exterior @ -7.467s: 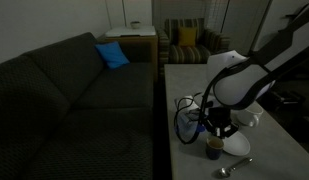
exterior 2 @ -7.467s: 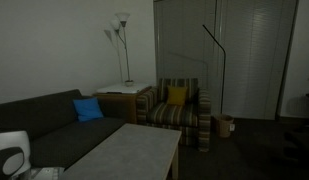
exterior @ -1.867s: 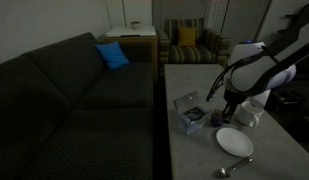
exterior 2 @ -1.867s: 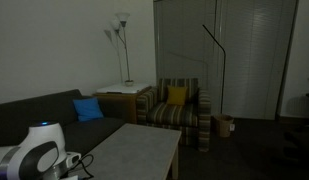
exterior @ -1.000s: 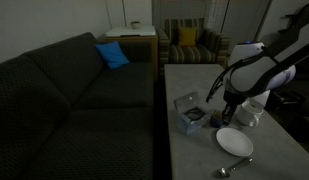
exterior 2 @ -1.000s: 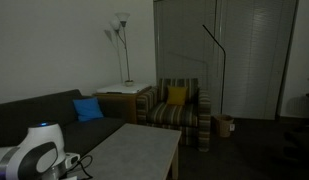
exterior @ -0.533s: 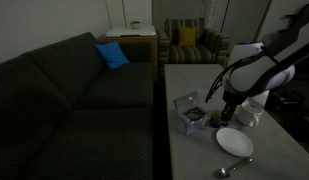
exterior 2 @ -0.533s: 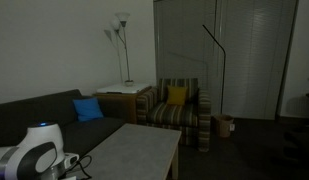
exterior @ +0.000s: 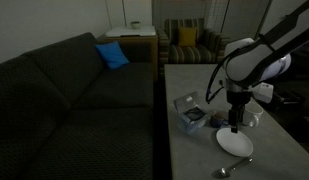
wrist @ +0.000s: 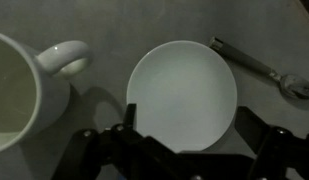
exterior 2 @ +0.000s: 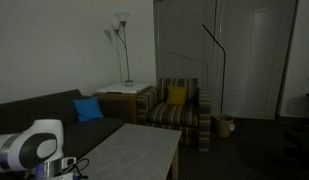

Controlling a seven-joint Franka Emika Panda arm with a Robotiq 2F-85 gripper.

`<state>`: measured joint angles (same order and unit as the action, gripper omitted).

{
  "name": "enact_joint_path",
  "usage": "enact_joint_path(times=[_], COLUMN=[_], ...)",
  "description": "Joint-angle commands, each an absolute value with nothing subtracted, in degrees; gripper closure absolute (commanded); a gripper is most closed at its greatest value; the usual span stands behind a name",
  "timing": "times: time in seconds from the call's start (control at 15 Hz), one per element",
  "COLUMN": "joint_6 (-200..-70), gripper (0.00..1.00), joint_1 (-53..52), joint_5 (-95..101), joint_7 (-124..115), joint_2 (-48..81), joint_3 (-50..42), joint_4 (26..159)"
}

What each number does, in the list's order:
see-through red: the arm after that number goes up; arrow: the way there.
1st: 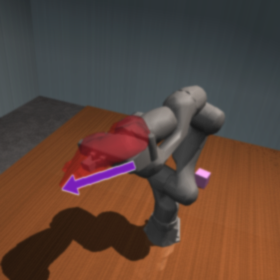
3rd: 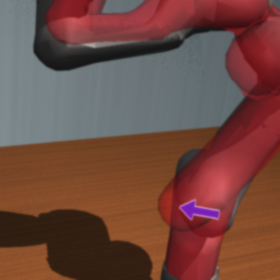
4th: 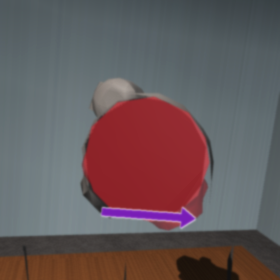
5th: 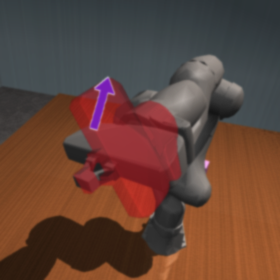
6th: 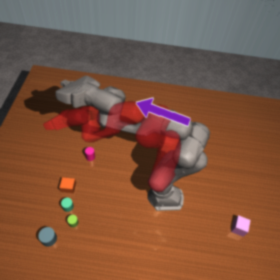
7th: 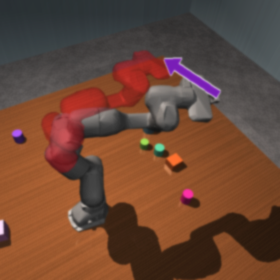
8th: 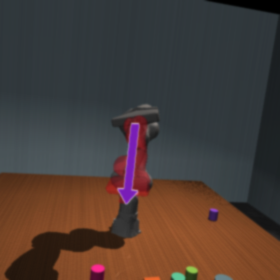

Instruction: Put the mug at the right edge of the box

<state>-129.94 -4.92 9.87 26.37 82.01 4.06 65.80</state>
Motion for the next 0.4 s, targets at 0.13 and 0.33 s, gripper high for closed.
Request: enact_joint_path(times=[0.13,0.33], joint_6=[-127.42,-130.23], gripper=[0.0,0.0], joint_1=[-7.43,-9.26], joint_5=[11.9,13.56], joint_7=[22.47,19.3], joint_2=[74.23,71.39], joint_3=[1.68,0.67], joint_4=[72.04,75.27])
